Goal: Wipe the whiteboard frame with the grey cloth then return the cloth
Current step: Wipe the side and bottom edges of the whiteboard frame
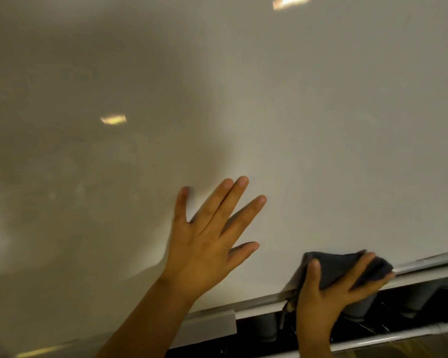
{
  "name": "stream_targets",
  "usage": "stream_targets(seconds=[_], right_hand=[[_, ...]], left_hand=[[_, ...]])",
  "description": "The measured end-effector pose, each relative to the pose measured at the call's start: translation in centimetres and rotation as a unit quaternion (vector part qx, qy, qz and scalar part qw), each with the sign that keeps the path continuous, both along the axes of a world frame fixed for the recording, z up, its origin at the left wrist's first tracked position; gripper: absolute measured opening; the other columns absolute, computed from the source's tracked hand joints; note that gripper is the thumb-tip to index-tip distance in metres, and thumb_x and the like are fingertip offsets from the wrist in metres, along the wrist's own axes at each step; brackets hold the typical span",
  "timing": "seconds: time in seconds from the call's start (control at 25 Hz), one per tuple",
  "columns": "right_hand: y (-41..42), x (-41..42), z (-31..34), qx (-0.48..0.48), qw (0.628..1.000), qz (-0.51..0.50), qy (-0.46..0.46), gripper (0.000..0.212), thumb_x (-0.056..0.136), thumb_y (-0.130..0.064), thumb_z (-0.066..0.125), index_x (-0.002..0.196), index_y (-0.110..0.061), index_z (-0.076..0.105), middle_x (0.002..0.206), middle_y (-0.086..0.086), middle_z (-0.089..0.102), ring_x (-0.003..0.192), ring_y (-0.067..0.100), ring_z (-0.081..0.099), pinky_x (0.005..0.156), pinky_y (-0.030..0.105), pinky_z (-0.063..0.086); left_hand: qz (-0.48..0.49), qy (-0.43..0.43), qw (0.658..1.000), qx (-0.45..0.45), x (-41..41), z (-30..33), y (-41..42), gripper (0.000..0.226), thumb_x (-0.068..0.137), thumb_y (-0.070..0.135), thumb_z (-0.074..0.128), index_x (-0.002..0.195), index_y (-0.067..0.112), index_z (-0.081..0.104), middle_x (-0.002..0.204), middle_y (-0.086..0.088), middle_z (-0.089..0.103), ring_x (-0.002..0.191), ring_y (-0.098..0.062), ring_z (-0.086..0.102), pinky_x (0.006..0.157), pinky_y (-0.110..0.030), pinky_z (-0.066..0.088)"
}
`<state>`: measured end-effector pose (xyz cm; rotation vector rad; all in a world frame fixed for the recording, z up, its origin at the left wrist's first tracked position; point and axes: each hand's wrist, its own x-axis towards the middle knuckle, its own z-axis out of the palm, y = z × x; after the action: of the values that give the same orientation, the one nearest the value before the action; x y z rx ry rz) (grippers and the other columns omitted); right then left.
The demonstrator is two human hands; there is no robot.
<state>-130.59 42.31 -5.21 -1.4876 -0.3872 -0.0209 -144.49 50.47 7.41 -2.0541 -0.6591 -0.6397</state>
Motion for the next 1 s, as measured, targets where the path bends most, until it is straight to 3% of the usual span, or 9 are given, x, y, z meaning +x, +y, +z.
stream_targets(seconds=[0.24, 0.4, 0.56, 0.72, 0.92, 1.0], right_hand=[[-0.4, 1.7, 1.1, 0.000, 1.000, 0.010, 0.004, 0.091, 0.074, -0.075, 0.041, 0.145, -0.027, 0.011, 0.152, 0.022, -0.017, 0.140, 0.017, -0.010, 0.111, 0.010, 0.001], [-0.2, 1.1, 1.8, -0.018, 0.999, -0.002, 0.031, 0.082, 0.075, -0.060, 0.044, 0.145, -0.032, 0.010, 0.153, 0.014, -0.019, 0.140, 0.014, -0.010, 0.113, 0.029, 0.009], [-0.6, 0.8, 2.4, -0.026, 0.999, -0.005, 0.041, 0.084, 0.074, -0.061, 0.043, 0.145, -0.031, 0.010, 0.154, 0.013, -0.019, 0.133, 0.001, -0.013, 0.110, 0.024, 0.007], [-0.9, 0.0, 2.3, -0.035, 0.999, -0.009, 0.016, 0.083, 0.074, -0.058, 0.043, 0.145, -0.030, 0.009, 0.154, 0.016, -0.017, 0.129, -0.009, -0.017, 0.109, 0.031, 0.007], [-1.2, -0.4, 1.8, -0.055, 0.997, 0.034, -0.041, 0.082, 0.079, -0.052, 0.050, 0.145, -0.022, 0.013, 0.152, 0.026, -0.013, 0.127, -0.006, -0.011, 0.104, 0.004, -0.007], [-1.5, -0.6, 1.4, -0.057, 0.995, 0.032, -0.072, 0.083, 0.079, -0.051, 0.051, 0.145, -0.014, 0.015, 0.149, 0.032, -0.011, 0.128, -0.003, -0.009, 0.102, 0.000, -0.009]], left_hand=[[-0.002, -0.009, 1.000, 0.006, -0.1, -0.3, 0.2, 0.078, 0.086, 0.070, 0.033, 0.149, 0.028, 0.009, 0.159, -0.003, -0.006, 0.146, -0.020, -0.001, 0.114, -0.055, -0.003], [-0.003, -0.001, 1.000, -0.001, -0.4, -0.1, -0.1, 0.078, 0.087, 0.069, 0.033, 0.149, 0.028, 0.009, 0.159, -0.003, -0.009, 0.146, -0.020, -0.002, 0.113, -0.055, -0.003], [-0.001, 0.001, 1.000, -0.008, -0.5, 0.0, -0.5, 0.078, 0.087, 0.068, 0.033, 0.149, 0.028, 0.008, 0.158, -0.003, -0.011, 0.146, -0.021, -0.002, 0.113, -0.055, -0.003], [-0.005, -0.021, 1.000, -0.009, -0.2, -0.5, -0.5, 0.080, 0.085, 0.068, 0.038, 0.149, 0.029, 0.009, 0.158, -0.001, -0.012, 0.146, -0.019, -0.002, 0.113, -0.055, 0.000], [0.005, -0.042, 0.999, -0.024, 0.0, -0.4, -0.6, 0.078, 0.085, 0.067, 0.039, 0.148, 0.032, 0.009, 0.155, 0.004, -0.021, 0.145, -0.016, -0.003, 0.112, -0.059, -0.003], [0.009, -0.056, 0.998, -0.033, 0.2, -0.7, -1.0, 0.074, 0.086, 0.065, 0.039, 0.147, 0.032, 0.012, 0.157, 0.003, -0.019, 0.145, -0.016, -0.001, 0.111, -0.059, -0.006]])
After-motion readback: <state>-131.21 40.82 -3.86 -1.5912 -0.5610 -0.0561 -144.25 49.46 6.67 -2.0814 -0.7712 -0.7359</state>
